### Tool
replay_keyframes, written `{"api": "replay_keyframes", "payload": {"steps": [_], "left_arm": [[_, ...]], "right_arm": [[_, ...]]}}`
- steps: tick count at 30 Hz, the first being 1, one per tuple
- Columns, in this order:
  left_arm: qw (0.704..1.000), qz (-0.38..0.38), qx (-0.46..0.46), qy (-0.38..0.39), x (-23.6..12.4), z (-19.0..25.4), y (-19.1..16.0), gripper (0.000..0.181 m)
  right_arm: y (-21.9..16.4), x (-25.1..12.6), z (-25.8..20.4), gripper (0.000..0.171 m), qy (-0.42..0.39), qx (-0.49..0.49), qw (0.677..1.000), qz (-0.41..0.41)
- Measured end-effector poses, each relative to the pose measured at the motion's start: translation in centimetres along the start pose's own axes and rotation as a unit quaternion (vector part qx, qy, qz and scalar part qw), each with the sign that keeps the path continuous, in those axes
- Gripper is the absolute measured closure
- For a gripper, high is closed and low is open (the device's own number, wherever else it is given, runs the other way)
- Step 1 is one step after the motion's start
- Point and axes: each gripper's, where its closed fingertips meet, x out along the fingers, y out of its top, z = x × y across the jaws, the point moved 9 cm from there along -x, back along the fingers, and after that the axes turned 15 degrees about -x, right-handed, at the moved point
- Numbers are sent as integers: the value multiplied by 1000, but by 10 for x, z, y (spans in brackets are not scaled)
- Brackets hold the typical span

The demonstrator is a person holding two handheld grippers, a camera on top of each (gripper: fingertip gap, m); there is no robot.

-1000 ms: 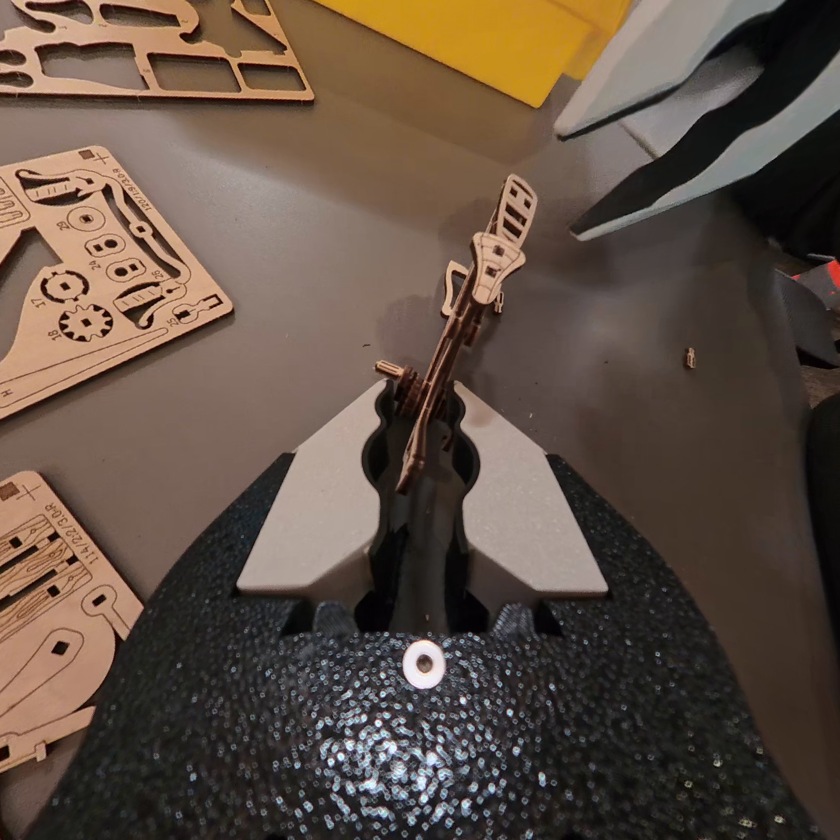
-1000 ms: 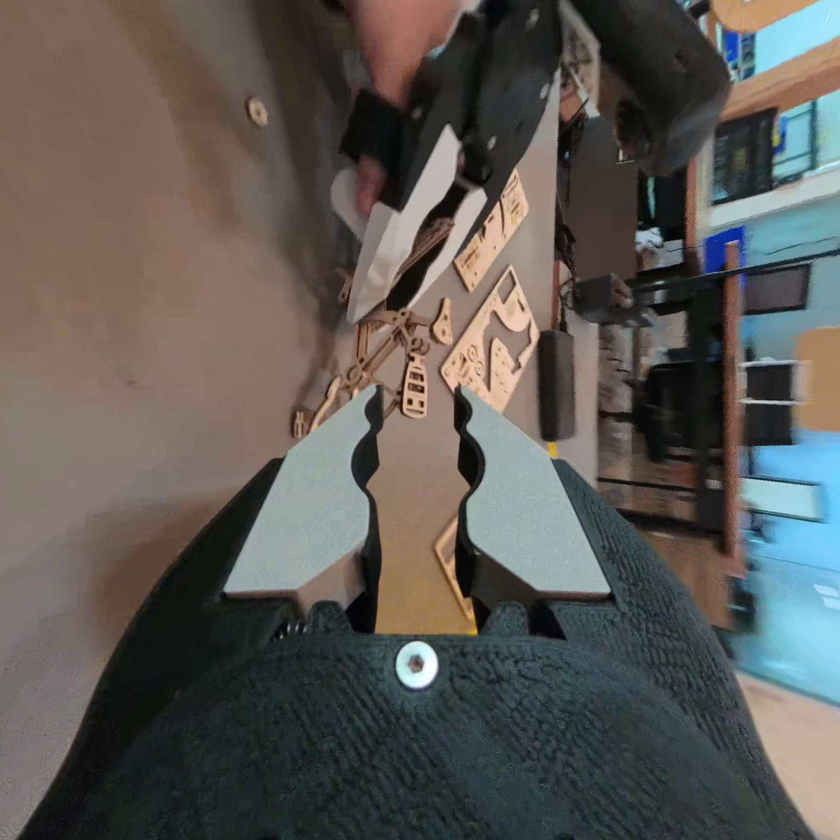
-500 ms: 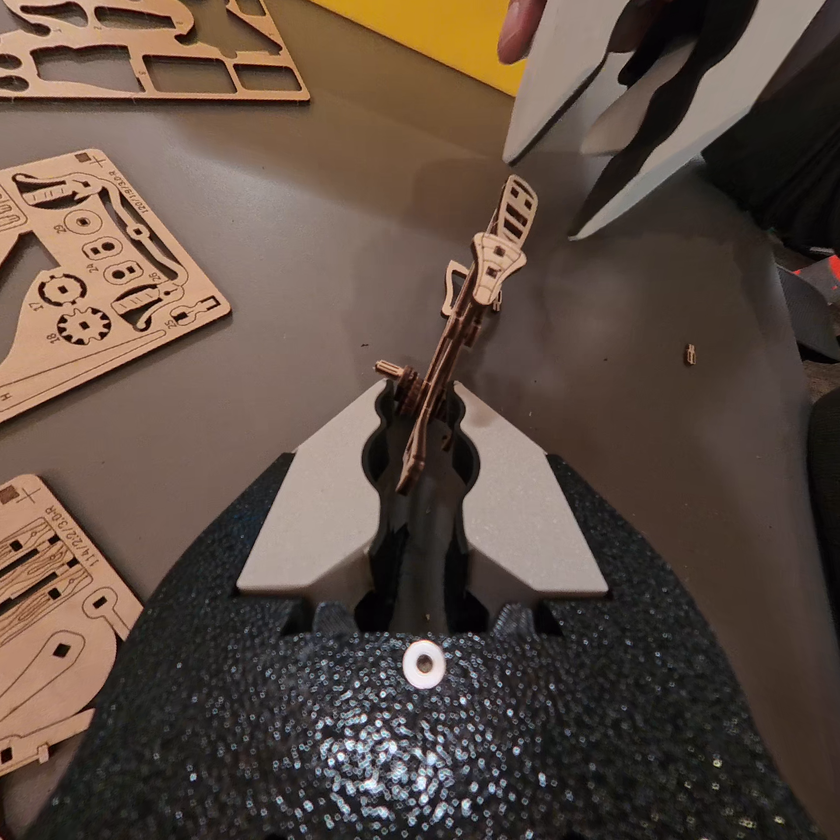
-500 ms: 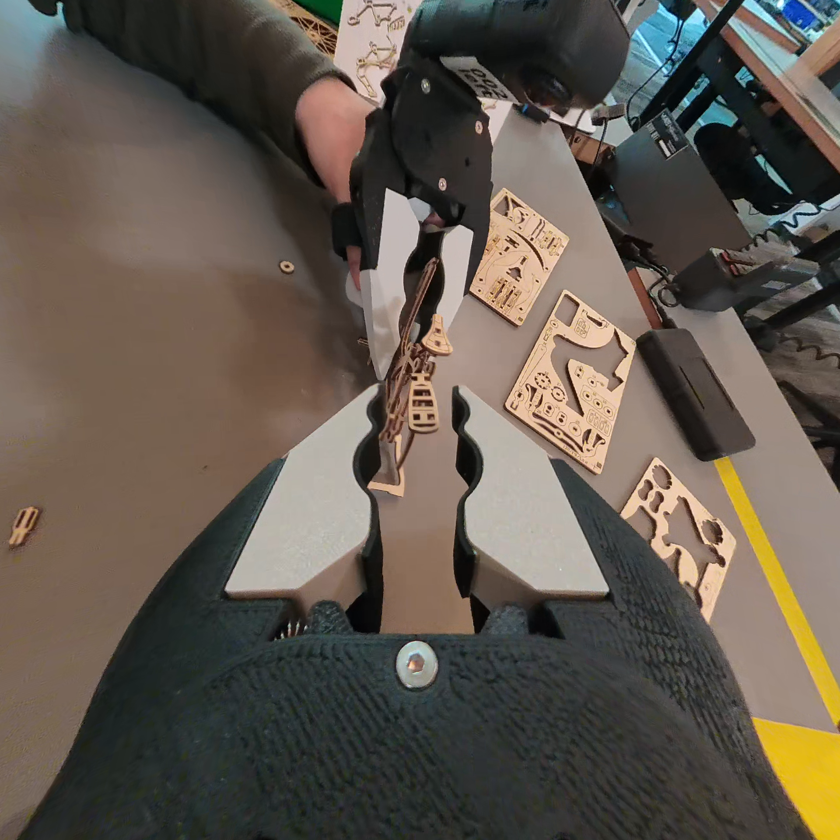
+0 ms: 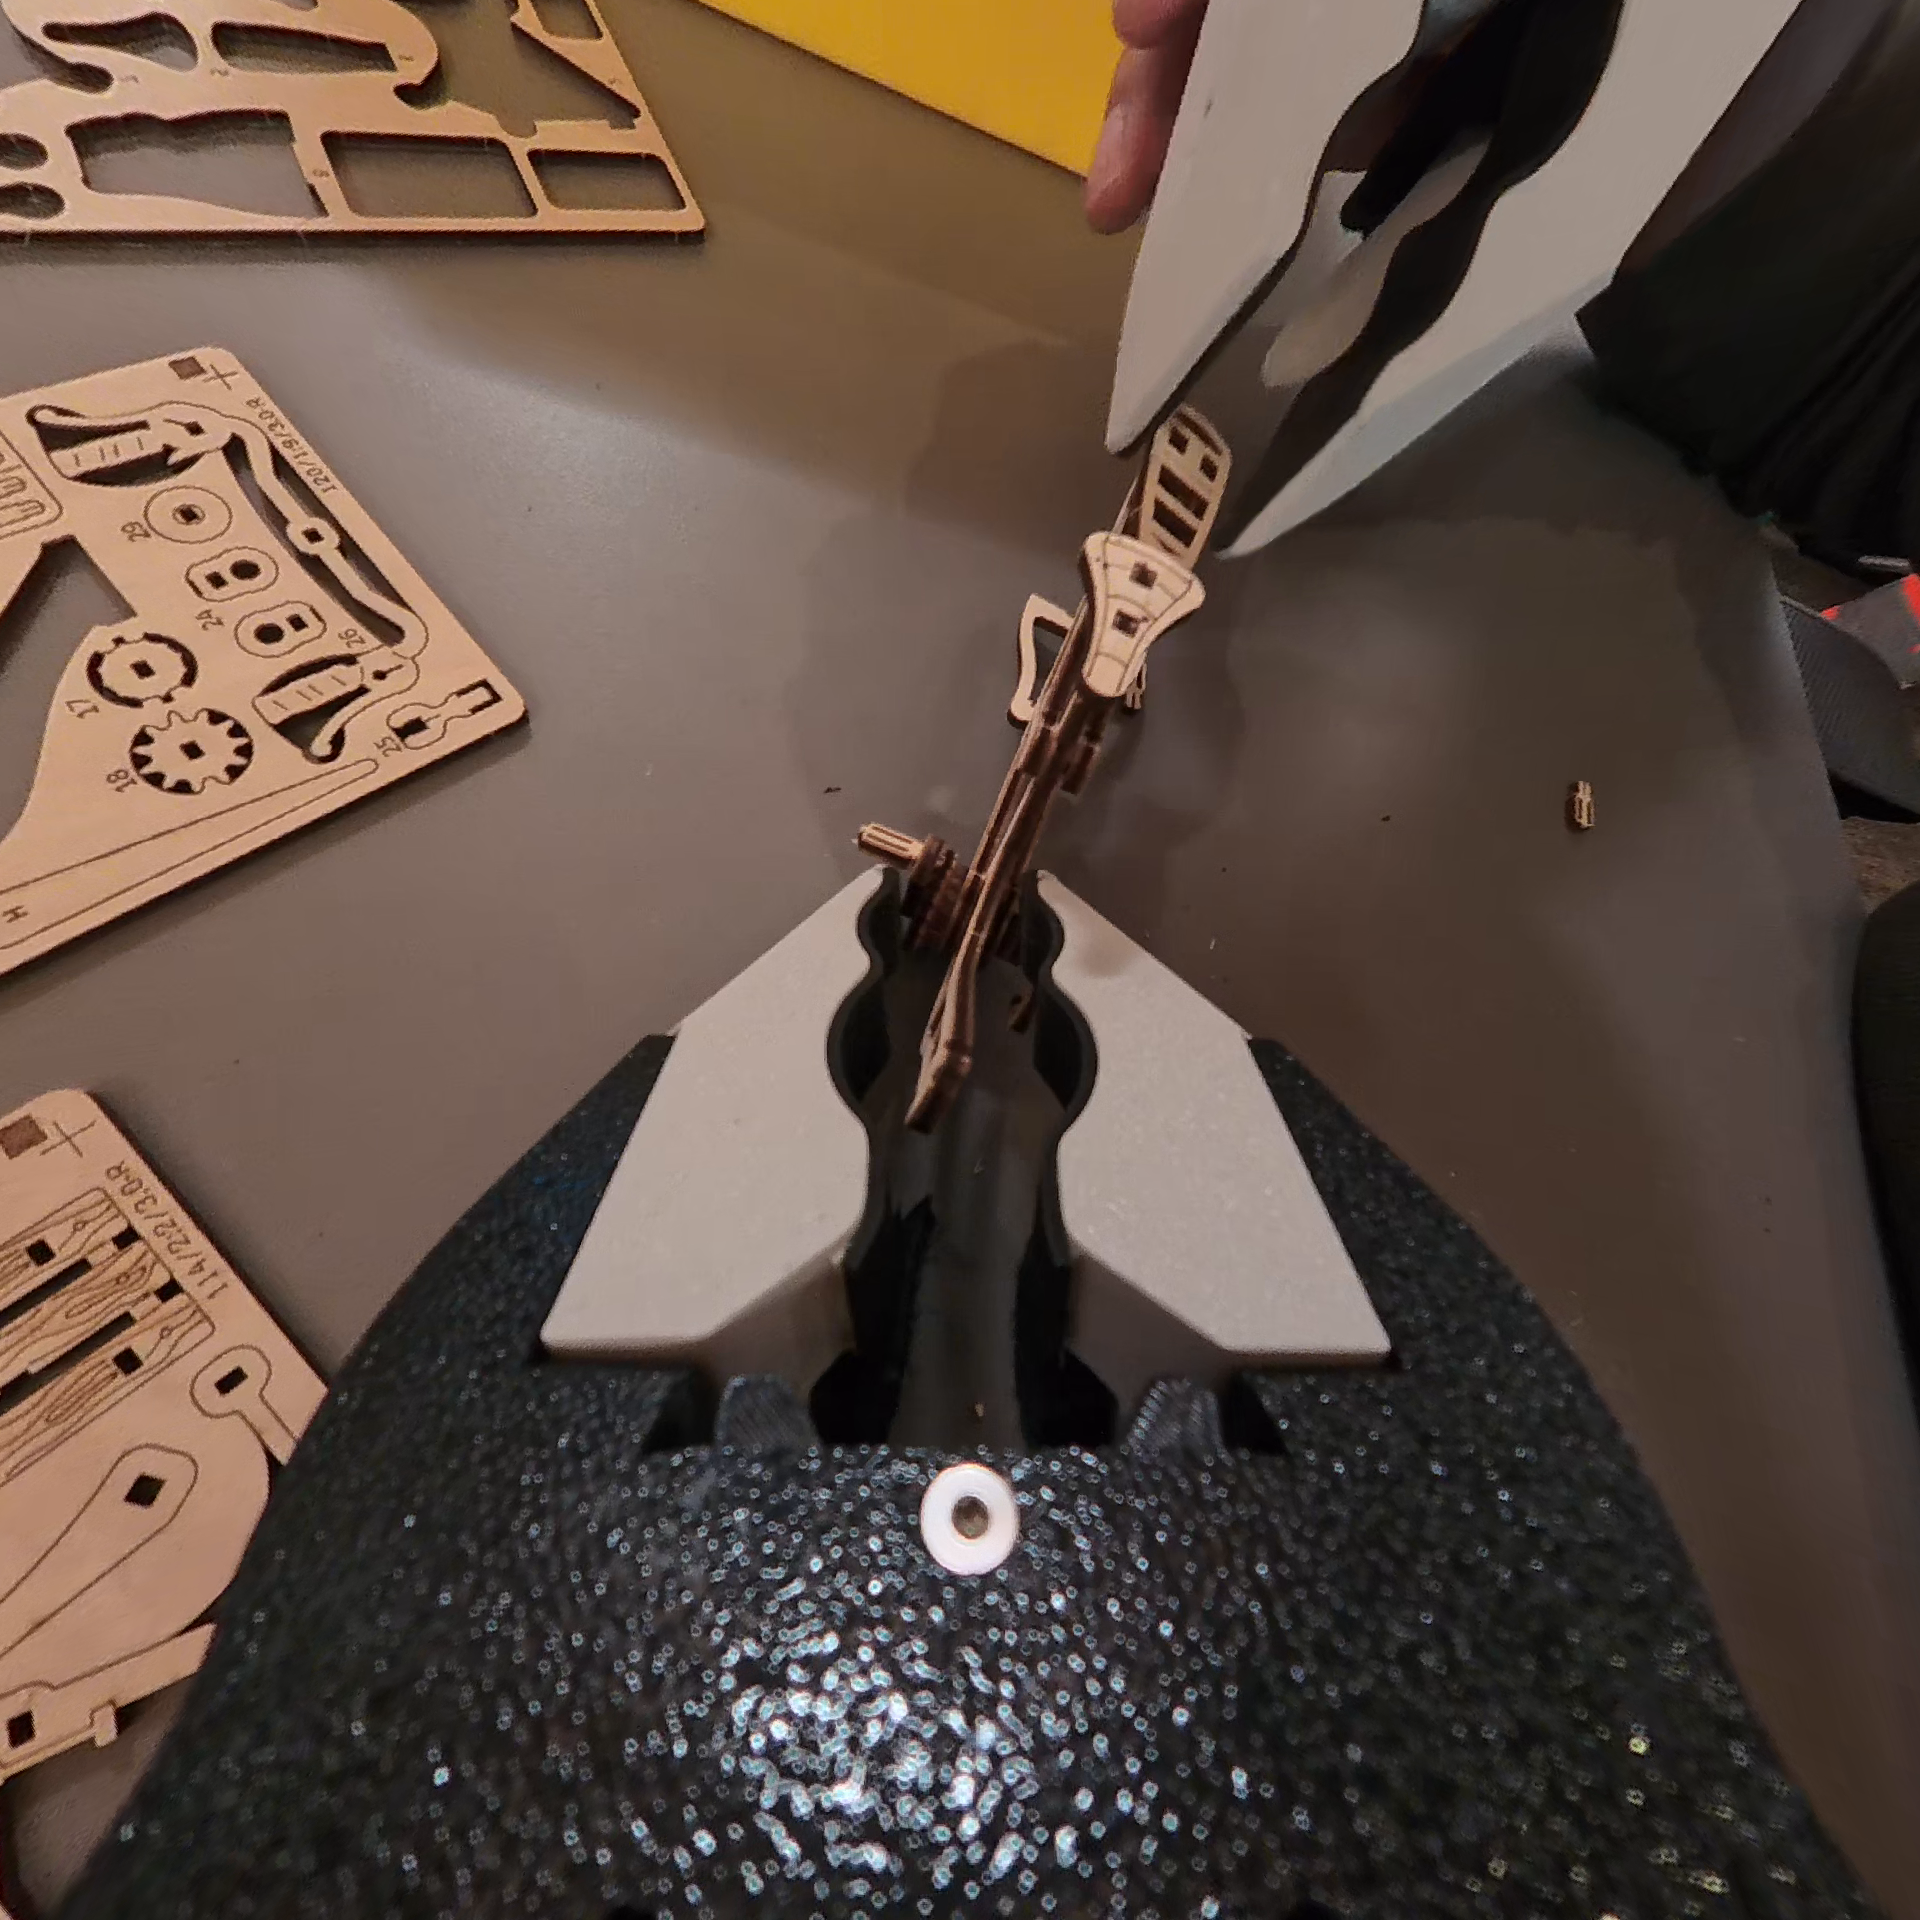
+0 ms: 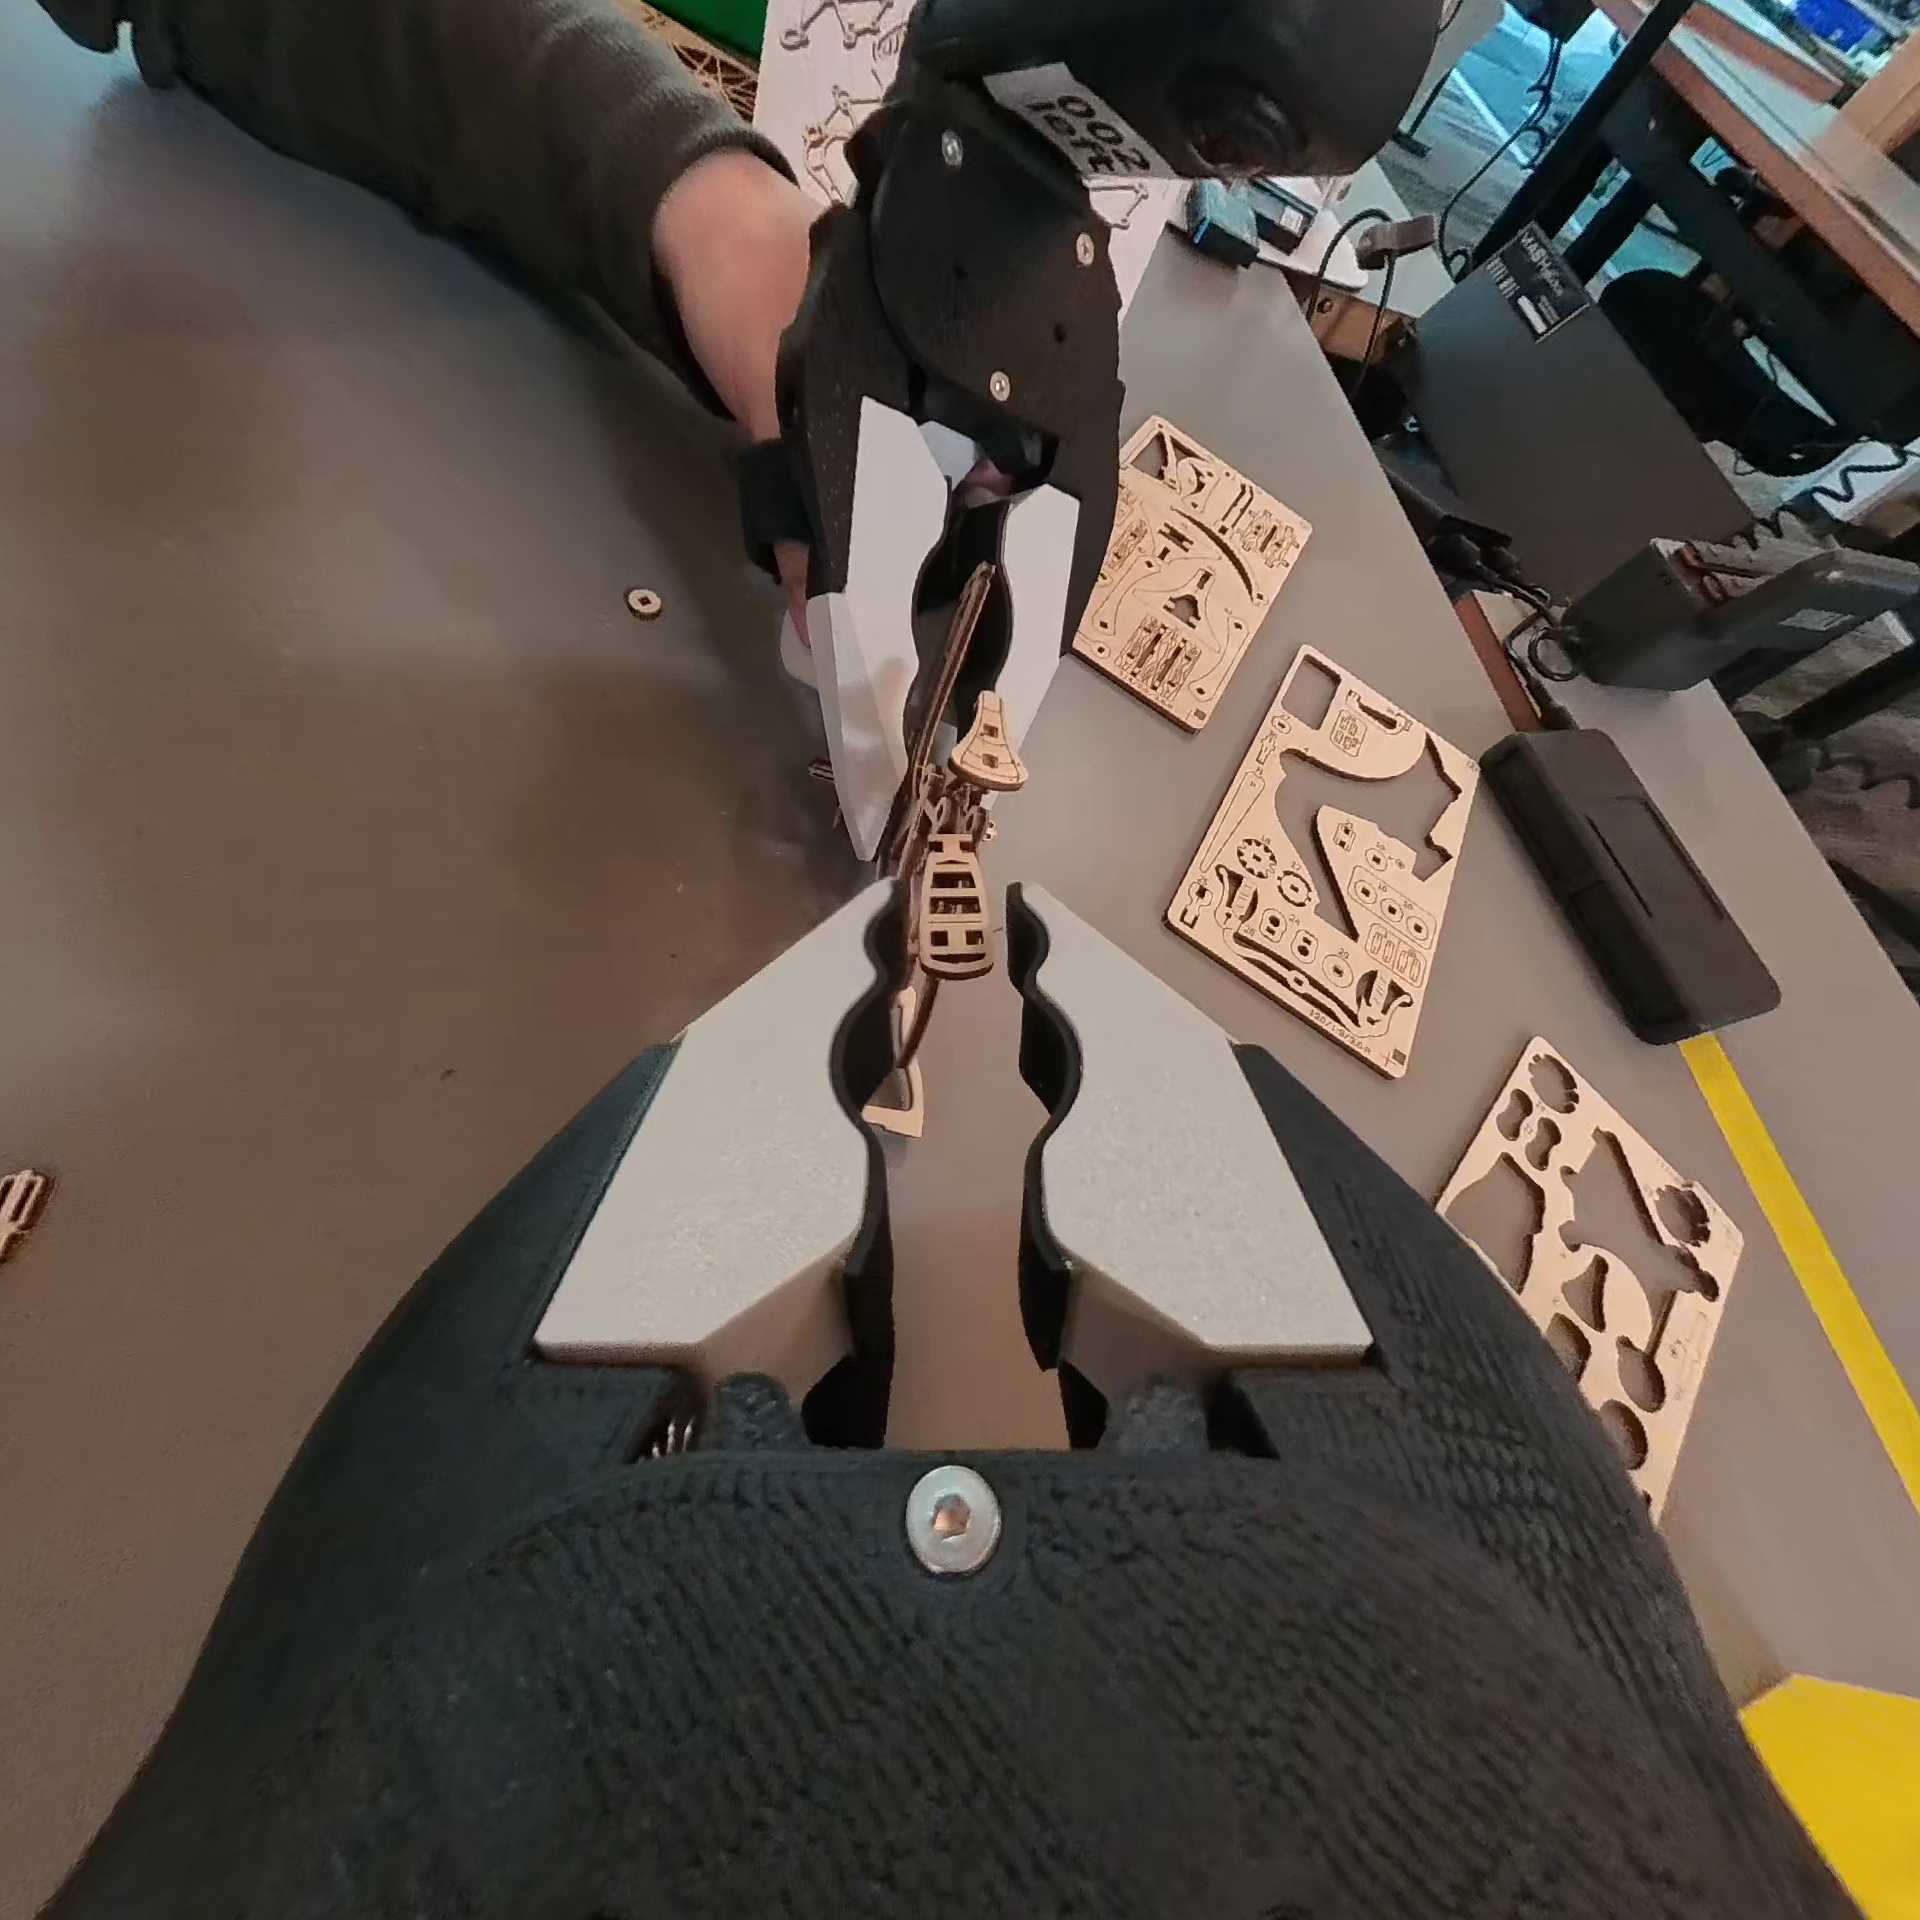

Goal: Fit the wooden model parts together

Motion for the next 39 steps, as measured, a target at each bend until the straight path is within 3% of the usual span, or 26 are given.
{"api": "replay_keyframes", "payload": {"steps": [17,39], "left_arm": [[1000,0,3,0,0,0,0,161],[1000,2,13,7,1,2,0,161]], "right_arm": [[-1,2,2,159,6,35,999,2],[11,5,4,159,5,82,995,-63]]}}
